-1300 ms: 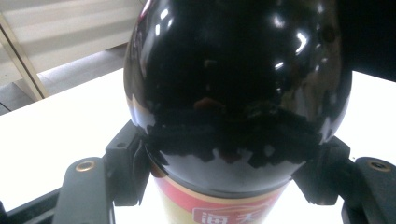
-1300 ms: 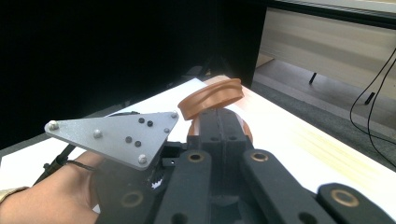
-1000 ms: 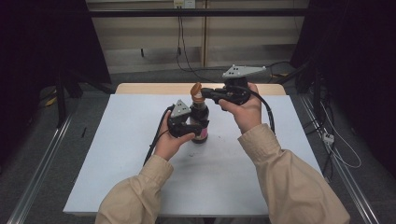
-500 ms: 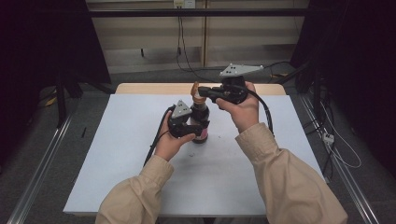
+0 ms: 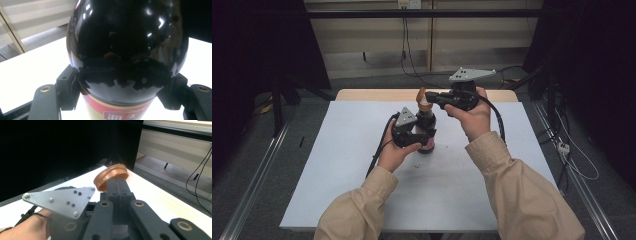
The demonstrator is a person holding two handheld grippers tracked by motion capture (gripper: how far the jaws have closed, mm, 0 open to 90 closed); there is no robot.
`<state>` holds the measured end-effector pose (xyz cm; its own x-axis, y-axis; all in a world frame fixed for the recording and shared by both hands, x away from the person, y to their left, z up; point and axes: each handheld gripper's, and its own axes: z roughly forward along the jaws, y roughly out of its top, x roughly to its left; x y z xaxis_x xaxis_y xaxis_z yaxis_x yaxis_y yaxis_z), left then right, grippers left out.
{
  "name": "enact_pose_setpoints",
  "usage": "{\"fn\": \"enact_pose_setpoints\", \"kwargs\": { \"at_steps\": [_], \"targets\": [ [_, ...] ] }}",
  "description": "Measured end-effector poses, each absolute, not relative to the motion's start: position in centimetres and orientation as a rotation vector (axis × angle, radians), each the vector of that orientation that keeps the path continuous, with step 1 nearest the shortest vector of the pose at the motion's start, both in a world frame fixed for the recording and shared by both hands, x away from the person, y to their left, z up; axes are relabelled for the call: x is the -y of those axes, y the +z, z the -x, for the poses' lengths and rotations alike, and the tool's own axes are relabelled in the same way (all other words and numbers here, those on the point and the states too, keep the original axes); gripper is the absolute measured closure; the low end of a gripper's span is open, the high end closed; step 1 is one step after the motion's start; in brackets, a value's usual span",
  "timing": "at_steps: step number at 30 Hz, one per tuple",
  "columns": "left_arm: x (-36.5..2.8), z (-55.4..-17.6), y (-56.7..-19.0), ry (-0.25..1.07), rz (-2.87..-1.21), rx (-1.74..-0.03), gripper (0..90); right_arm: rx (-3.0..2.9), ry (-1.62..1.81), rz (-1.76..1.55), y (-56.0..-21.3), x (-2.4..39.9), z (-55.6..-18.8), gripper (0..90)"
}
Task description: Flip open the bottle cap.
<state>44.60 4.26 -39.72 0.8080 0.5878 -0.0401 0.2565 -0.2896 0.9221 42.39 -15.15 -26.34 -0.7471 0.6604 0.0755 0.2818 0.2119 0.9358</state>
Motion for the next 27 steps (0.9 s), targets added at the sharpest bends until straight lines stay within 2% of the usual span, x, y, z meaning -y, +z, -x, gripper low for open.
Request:
{"fn": "enact_pose_setpoints", "kwargs": {
  "at_steps": [27],
  "targets": [
    [-4.26,-44.6,-39.76,0.371,-1.874,-0.642,30.2,-2.149,1.561,-0.876,-26.04,14.47,-42.85,90.0]
  ]
}}
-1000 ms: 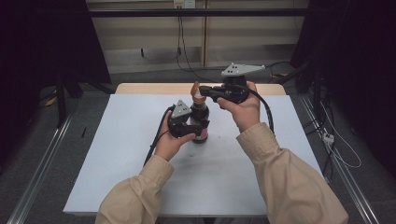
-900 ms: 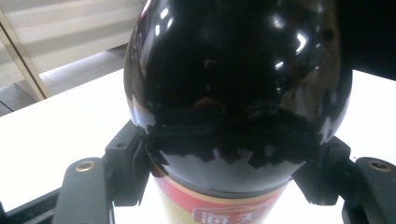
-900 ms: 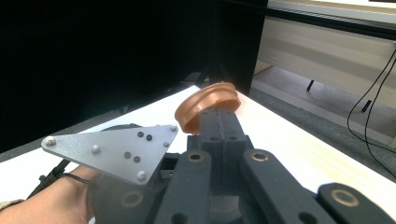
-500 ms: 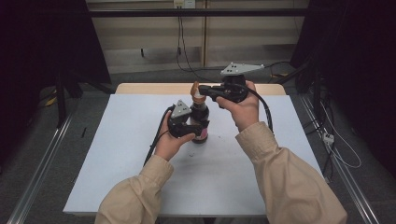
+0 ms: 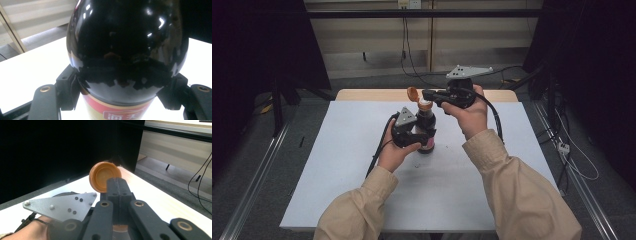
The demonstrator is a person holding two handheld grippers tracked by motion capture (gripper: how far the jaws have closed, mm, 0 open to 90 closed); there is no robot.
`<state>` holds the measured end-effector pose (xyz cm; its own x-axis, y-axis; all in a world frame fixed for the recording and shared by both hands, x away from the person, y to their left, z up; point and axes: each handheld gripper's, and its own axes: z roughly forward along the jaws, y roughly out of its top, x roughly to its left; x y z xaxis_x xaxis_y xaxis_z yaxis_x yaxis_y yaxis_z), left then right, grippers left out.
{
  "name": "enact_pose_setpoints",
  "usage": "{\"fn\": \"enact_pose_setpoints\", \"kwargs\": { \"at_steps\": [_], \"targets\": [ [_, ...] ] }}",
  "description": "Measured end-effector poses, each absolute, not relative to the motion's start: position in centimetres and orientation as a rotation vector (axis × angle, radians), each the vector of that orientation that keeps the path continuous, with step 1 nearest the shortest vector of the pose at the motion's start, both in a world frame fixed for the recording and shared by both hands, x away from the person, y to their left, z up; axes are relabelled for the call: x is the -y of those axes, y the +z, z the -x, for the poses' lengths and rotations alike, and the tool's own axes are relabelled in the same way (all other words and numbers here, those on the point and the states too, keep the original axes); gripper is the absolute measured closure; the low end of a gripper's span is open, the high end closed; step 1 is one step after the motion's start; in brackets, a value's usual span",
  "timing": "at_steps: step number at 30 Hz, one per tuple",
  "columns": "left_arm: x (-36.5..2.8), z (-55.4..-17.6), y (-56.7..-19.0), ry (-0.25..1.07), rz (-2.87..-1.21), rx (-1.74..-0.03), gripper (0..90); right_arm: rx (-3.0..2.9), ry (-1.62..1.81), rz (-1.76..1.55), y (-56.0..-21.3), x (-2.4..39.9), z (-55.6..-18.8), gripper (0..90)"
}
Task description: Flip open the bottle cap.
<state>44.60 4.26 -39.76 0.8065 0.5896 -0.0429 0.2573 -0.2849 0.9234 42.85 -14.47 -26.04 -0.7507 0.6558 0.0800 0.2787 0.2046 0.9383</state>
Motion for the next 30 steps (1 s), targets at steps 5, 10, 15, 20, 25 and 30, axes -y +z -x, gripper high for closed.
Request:
{"fn": "enact_pose_setpoints", "kwargs": {
  "at_steps": [5,10,15,20,25,30],
  "targets": [
    [-4.3,-44.6,-39.8,0.368,-1.87,-0.648,29.9,-2.15,1.559,-0.871,-26.2,14.3,-42.8,90.0],
    [-4.3,-44.6,-39.8,0.365,-1.868,-0.651,29.7,-2.151,1.571,-0.869,-26.2,14.4,-42.8,90.0],
    [-4.4,-44.8,-39.9,0.352,-1.854,-0.654,29.2,-2.129,1.596,-0.875,-26.2,14.9,-42.8,82.5],
    [-4.6,-44.9,-39.9,0.326,-1.841,-0.673,28.3,-2.094,1.595,-0.878,-26.3,15.8,-42.7,67.6],
    [-5.1,-44.9,-39.7,0.303,-1.856,-0.674,25.7,-2.059,1.617,-0.888,-26.4,16.9,-42.5,55.9],
    [-5.6,-44.4,-39.4,0.294,-1.865,-0.668,20.6,-2.055,1.625,-0.89,-27.0,17.4,-42.1,48.5]
  ]
}}
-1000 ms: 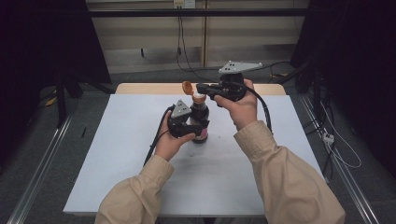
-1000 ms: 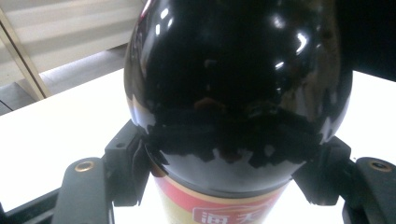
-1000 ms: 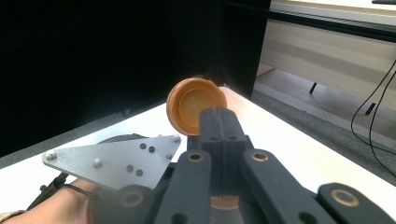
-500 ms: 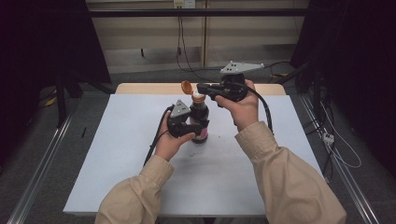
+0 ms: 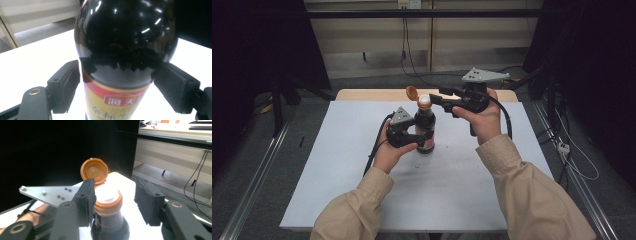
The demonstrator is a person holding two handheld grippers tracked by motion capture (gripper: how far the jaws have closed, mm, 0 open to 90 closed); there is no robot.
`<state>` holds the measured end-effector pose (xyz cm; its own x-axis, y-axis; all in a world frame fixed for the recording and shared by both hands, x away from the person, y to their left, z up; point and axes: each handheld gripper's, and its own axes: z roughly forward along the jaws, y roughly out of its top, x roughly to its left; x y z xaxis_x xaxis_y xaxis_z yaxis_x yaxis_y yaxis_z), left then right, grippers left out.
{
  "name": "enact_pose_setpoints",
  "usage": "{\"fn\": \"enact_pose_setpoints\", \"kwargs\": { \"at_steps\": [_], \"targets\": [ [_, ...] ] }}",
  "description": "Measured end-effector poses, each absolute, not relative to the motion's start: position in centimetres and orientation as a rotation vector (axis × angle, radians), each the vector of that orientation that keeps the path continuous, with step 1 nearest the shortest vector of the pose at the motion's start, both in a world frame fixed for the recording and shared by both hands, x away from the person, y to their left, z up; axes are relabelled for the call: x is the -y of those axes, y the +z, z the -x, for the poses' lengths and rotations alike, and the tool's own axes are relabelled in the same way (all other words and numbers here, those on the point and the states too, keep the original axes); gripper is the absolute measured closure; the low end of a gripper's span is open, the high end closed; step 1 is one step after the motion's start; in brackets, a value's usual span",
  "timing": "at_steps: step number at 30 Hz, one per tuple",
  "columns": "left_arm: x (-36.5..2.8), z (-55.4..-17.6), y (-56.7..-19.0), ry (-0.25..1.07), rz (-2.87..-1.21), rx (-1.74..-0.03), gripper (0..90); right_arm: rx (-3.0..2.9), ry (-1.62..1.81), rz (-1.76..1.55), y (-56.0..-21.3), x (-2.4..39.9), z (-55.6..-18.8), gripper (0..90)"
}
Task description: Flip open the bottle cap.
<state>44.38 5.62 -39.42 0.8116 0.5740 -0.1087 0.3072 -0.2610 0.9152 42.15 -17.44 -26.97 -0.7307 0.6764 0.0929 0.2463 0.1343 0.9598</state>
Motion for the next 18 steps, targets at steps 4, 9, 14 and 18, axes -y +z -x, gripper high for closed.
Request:
{"fn": "enact_pose_setpoints", "kwargs": {
  "at_steps": [4,9,14,18],
  "targets": [
    [-5.8,-43.9,-39.0,0.293,-1.866,-0.657,18.7,-2.04,1.629,-0.883,-27.2,17.9,-41.8,42.4],
    [-6.5,-43.9,-38.8,0.286,-1.868,-0.661,15.4,-2.042,1.634,-0.851,-27.1,18.2,-41.6,35.3],
    [-6.7,-43.7,-38.5,0.279,-1.869,-0.648,12.2,-2.043,1.624,-0.845,-27.2,18.5,-41.3,31.6],
    [-6.7,-43.4,-38.3,0.267,-1.866,-0.632,10.5,-2.037,1.639,-0.861,-27.6,19.1,-41.2,30.8]
  ]
}}
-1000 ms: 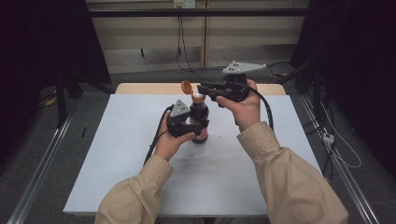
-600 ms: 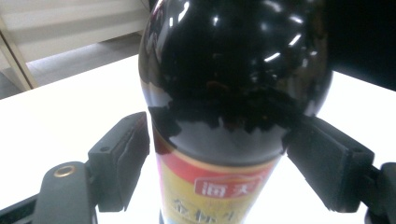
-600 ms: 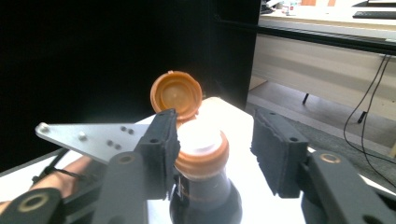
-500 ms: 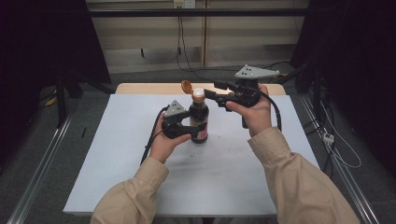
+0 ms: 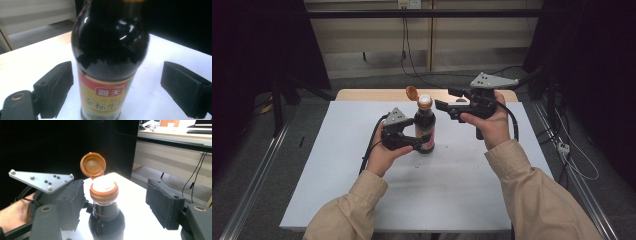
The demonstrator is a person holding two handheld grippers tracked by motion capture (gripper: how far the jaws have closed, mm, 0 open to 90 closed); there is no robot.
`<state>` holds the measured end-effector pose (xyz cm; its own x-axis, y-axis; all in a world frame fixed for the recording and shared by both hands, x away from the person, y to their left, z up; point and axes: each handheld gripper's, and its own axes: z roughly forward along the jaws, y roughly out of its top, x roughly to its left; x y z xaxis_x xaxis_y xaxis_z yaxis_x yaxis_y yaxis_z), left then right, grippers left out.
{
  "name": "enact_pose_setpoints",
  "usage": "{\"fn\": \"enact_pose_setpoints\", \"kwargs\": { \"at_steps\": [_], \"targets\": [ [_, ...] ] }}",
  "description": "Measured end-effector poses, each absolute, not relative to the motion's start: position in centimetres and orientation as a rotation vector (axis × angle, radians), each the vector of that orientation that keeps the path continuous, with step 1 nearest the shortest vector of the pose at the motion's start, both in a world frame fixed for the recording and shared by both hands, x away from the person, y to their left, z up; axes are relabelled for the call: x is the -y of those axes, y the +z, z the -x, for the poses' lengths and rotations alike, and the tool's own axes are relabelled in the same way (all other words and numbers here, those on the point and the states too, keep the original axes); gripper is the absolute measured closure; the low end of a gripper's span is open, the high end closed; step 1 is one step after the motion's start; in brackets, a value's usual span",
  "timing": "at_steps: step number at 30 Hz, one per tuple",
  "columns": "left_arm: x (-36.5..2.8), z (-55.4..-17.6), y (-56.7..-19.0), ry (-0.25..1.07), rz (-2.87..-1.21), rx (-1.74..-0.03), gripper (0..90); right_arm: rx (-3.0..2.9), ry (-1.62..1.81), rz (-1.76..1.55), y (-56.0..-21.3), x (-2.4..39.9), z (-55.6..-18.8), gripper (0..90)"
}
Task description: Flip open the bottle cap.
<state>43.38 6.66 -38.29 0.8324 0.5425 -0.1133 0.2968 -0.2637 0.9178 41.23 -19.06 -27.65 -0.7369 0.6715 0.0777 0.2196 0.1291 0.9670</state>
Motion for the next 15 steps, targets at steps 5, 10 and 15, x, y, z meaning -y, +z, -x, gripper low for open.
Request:
{"fn": "enact_pose_setpoints", "kwargs": {
  "at_steps": [5,10,15],
  "targets": [
    [-7.3,-43.1,-38.1,0.24,-1.876,-0.64,6.3,-2.041,1.614,-0.871,-28.6,19.8,-40.7,30.5],
    [-8.4,-42.7,-37.7,0.245,-1.84,-0.633,6.9,-2.031,1.62,-0.879,-29.7,20.4,-39.9,29.7],
    [-9.4,-42.3,-37.6,0.245,-1.836,-0.62,7.1,-2.028,1.64,-0.873,-30.5,21.2,-38.9,28.8]
  ]
}}
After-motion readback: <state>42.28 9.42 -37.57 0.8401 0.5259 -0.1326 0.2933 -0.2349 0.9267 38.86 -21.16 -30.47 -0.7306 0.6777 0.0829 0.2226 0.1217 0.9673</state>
